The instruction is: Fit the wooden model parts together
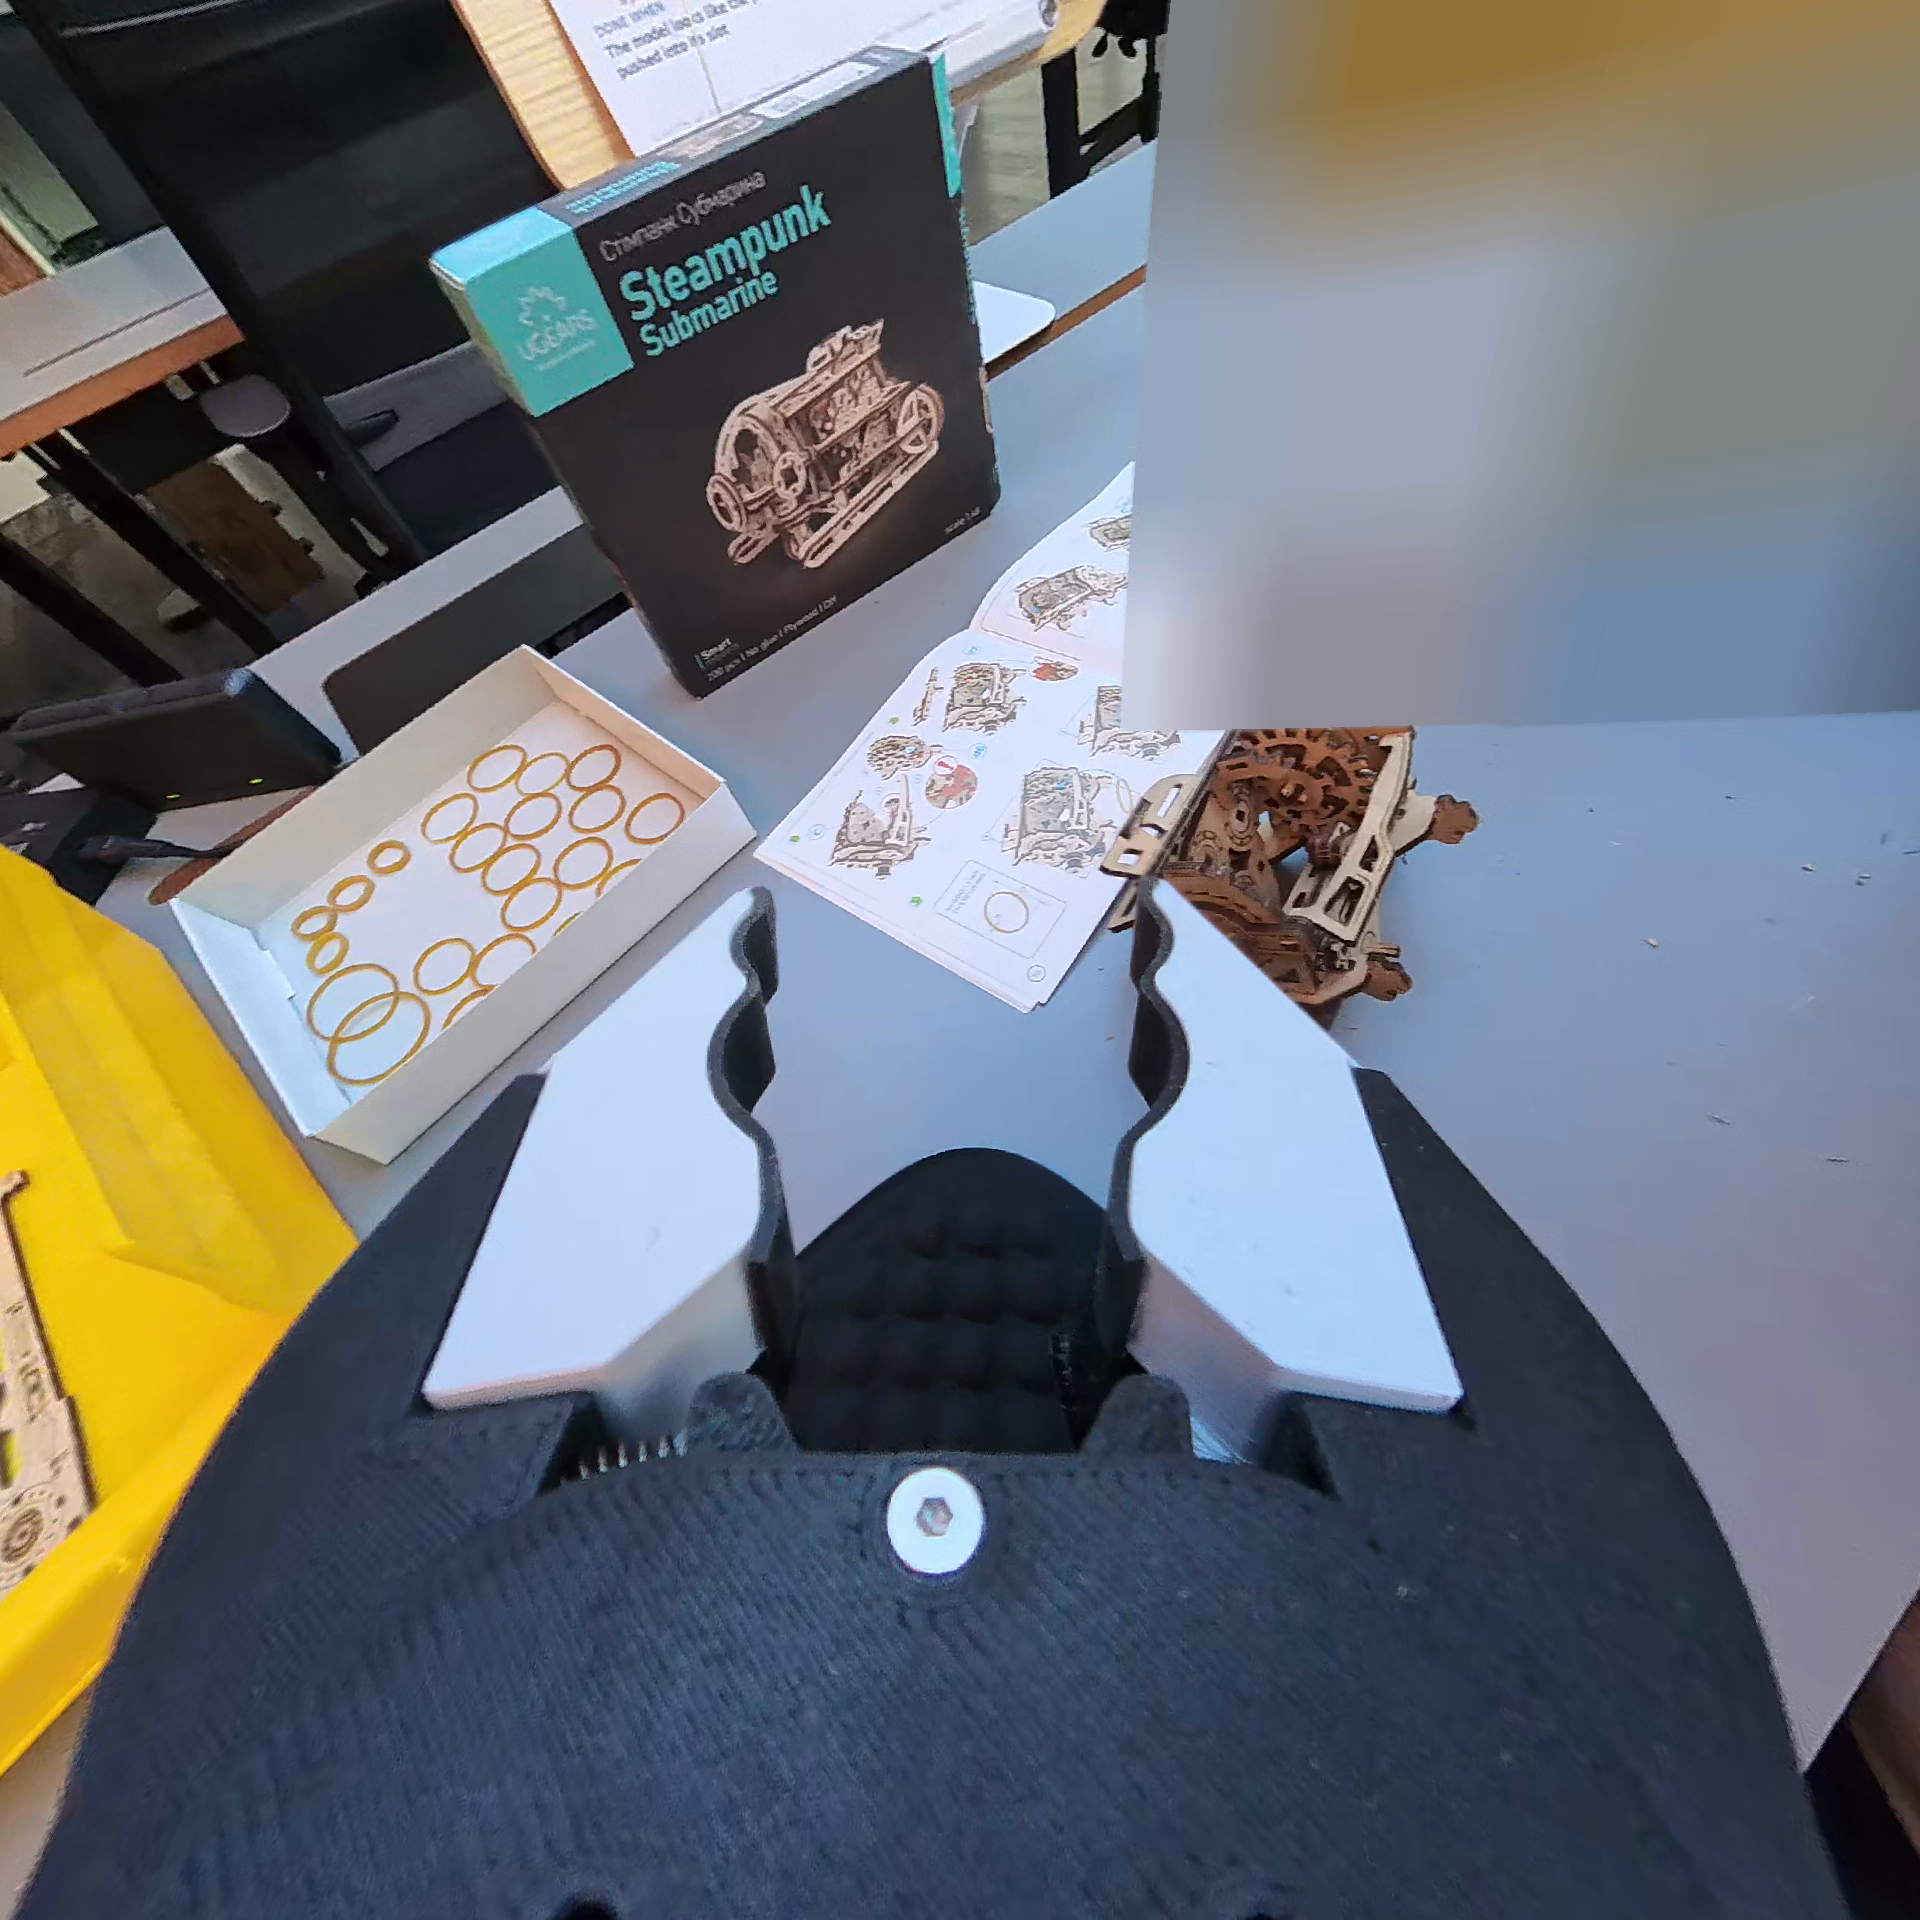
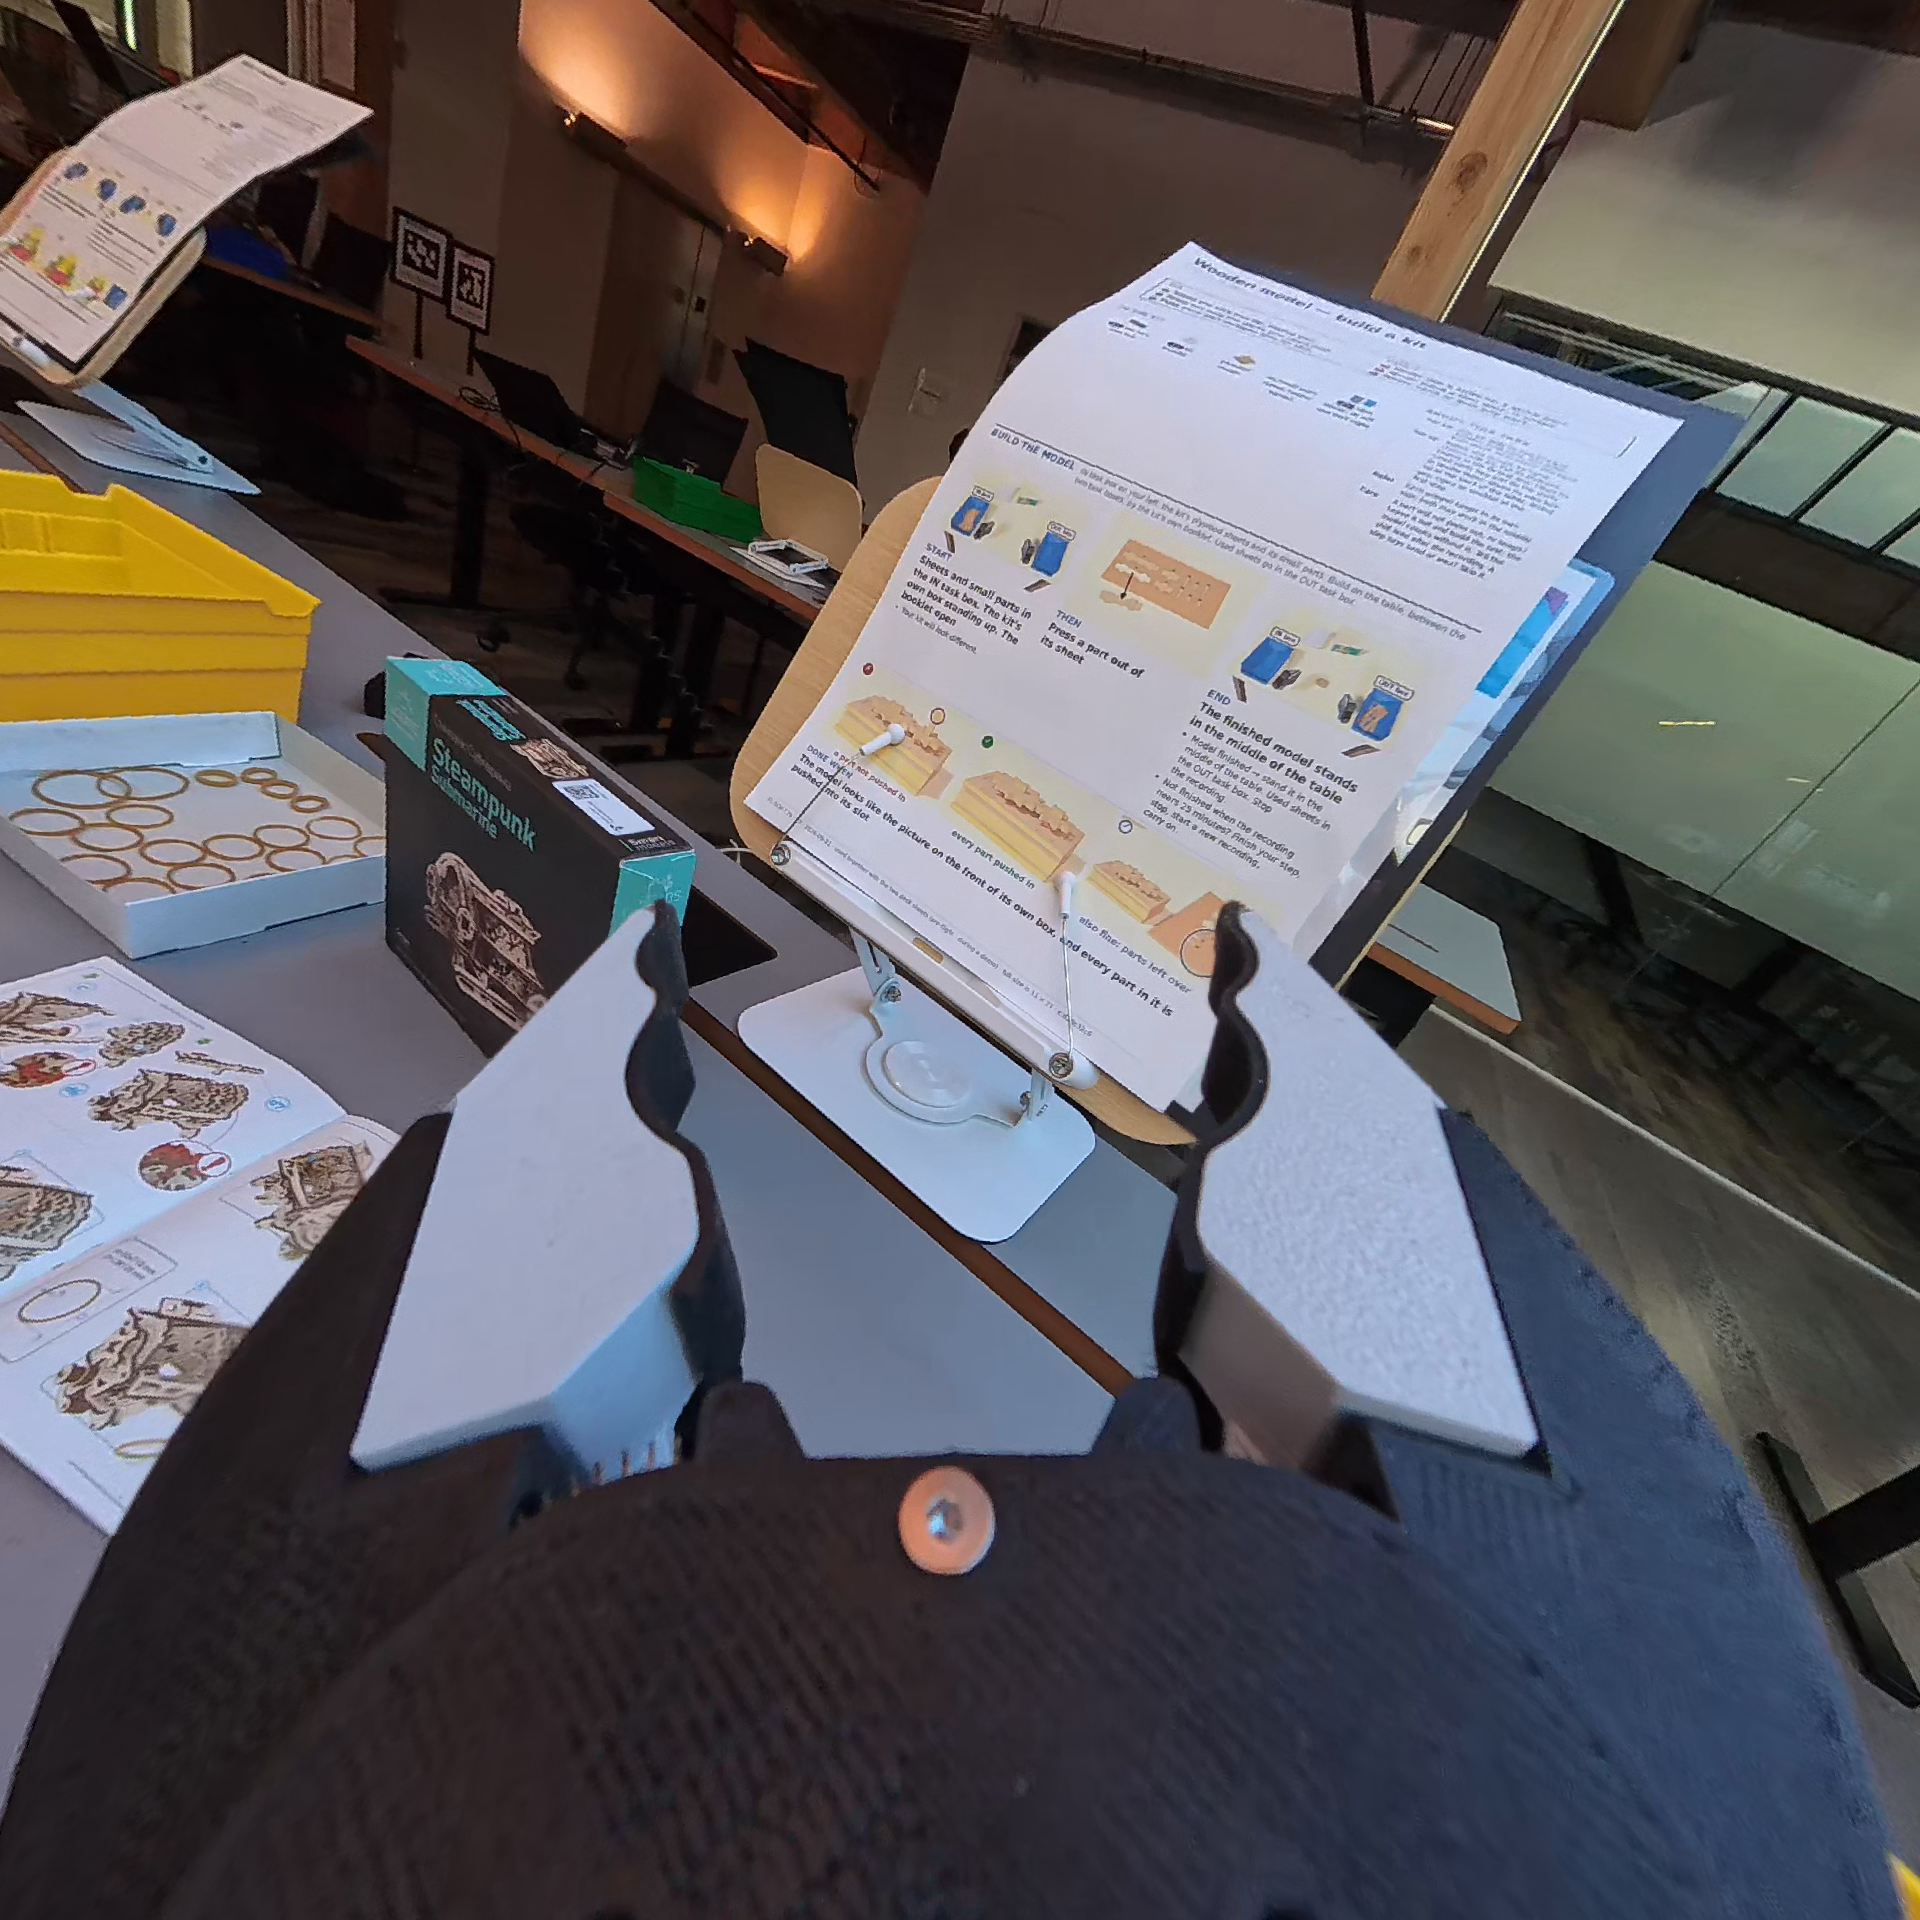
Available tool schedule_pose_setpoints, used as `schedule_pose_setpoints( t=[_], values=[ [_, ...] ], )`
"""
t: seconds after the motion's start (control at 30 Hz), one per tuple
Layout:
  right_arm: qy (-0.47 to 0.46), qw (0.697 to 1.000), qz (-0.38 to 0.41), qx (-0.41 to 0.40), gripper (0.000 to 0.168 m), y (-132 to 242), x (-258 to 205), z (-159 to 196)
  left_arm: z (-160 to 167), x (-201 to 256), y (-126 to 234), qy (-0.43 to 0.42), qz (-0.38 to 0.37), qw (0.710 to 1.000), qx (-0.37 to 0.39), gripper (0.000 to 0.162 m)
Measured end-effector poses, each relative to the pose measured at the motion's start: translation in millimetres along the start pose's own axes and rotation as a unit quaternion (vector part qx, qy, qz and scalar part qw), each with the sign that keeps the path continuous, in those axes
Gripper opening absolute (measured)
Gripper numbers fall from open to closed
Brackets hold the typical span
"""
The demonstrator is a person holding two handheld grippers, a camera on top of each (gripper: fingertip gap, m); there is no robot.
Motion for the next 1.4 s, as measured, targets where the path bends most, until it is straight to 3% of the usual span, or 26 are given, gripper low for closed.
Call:
schedule_pose_setpoints(
  t=[0.13,0.43,0.57,0.87,1.17,1.4],
  values=[
    [0.024,0.999,0.021,-0.010,0.100,3.7,3.1,-1.0,-0.2,-7.9,3.0,0.014,-0.032,0.999,0.001,0.067],
    [-0.015,0.999,0.048,-0.015,0.099,11.0,19.0,1.9,3.8,-23.1,4.6,0.062,-0.084,0.995,-0.002,0.066],
    [-0.028,0.998,0.030,-0.049,0.086,9.3,17.3,7.2,3.5,-23.3,5.3,0.072,-0.077,0.994,0.002,0.066],
    [0.000,0.997,0.006,-0.074,0.087,-2.8,2.9,6.9,7.7,-27.8,8.9,0.076,-0.082,0.994,-0.006,0.066],
    [-0.043,0.997,-0.036,-0.062,0.088,-9.9,1.1,14.9,15.3,-27.0,10.8,0.111,-0.068,0.991,0.007,0.065],
    [-0.024,0.995,-0.028,-0.092,0.078,-13.6,0.2,21.9,18.0,-31.5,8.0,0.113,-0.069,0.991,0.001,0.065]
  ],
)
Point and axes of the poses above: each gripper's, where its closed fingertips meet, y back along the fingers, z out of its underside, x = y × z across the jaws, the point moved 8 cm from there along y, back along the fingers, and after that the axes turned 7 degrees about -z, right-handed, at the moved point
